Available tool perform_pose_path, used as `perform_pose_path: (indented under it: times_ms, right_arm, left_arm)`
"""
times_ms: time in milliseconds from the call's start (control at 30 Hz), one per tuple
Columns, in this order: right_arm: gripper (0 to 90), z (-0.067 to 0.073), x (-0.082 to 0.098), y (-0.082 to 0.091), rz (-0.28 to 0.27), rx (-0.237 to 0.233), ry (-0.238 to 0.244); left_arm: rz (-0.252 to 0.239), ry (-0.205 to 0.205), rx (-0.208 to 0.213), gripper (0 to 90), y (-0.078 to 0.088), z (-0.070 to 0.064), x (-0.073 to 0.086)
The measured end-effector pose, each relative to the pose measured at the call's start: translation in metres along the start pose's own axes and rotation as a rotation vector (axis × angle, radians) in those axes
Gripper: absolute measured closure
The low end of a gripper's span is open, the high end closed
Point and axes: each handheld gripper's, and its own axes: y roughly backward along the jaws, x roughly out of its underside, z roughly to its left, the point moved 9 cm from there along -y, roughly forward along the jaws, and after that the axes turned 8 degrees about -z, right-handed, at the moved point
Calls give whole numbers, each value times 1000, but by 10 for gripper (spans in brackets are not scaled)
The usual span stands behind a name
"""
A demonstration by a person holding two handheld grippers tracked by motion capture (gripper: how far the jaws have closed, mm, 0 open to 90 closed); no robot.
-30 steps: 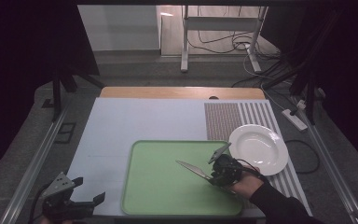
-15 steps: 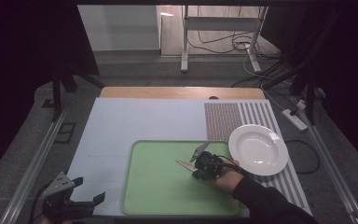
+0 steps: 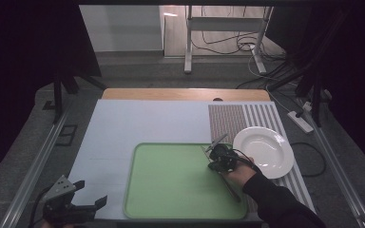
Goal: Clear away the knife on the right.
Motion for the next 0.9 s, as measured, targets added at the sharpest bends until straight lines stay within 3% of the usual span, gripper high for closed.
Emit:
perform_pose_path:
  times_ms: [300, 667, 900]
  right_arm:
    - [900, -10, 15, 11, 6, 1, -39]
    - [900, -27, 41, 29, 26, 43, -89]
    - [900, -25, 44, 31, 28, 37, -92]
  left_arm:
    - [-1, 0, 1, 26, 0, 0, 0]
    - [-1, 0, 1, 26, 0, 0, 0]
    - [-2, 1, 1, 25, 0, 0, 0]
